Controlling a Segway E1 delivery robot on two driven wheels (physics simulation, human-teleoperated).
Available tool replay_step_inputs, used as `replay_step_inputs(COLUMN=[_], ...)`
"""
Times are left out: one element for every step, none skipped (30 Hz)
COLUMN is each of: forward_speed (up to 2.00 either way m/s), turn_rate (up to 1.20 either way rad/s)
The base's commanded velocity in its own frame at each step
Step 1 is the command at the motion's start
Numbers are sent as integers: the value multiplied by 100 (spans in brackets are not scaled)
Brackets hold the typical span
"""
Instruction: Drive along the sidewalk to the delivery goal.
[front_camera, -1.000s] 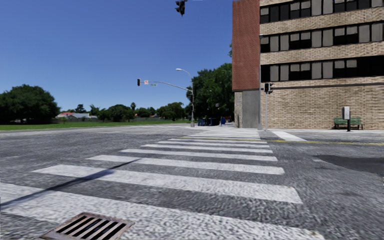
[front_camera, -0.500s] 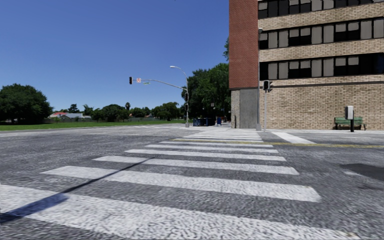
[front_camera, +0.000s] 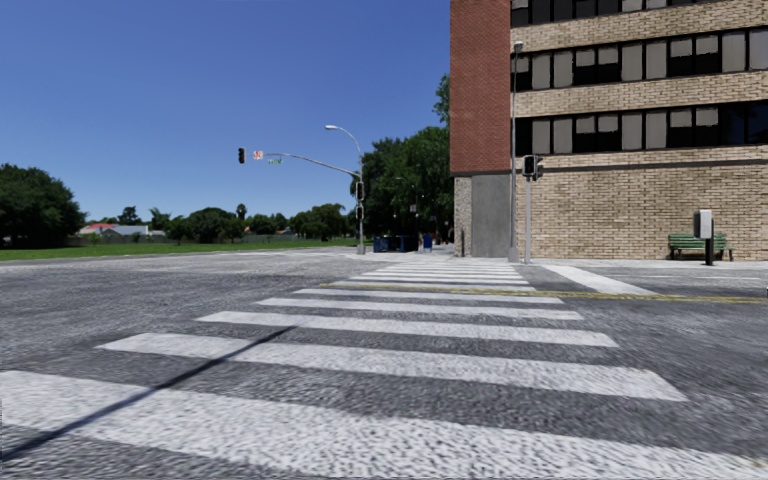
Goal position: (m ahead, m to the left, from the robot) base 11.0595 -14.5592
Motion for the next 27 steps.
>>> replay_step_inputs(forward_speed=[194,194,194,194,194,194,194,194,194,194,194,194,194,194,194,194,194,194,194,194,194,194,194,194,194,194,194], turn_rate=[0,0,0,0,0,-10,-85,-96,-98,-98,-61,-8,0,0,0,0,0,-48,-120,-120,-120,-69,-28,-9,-1,-1,0])
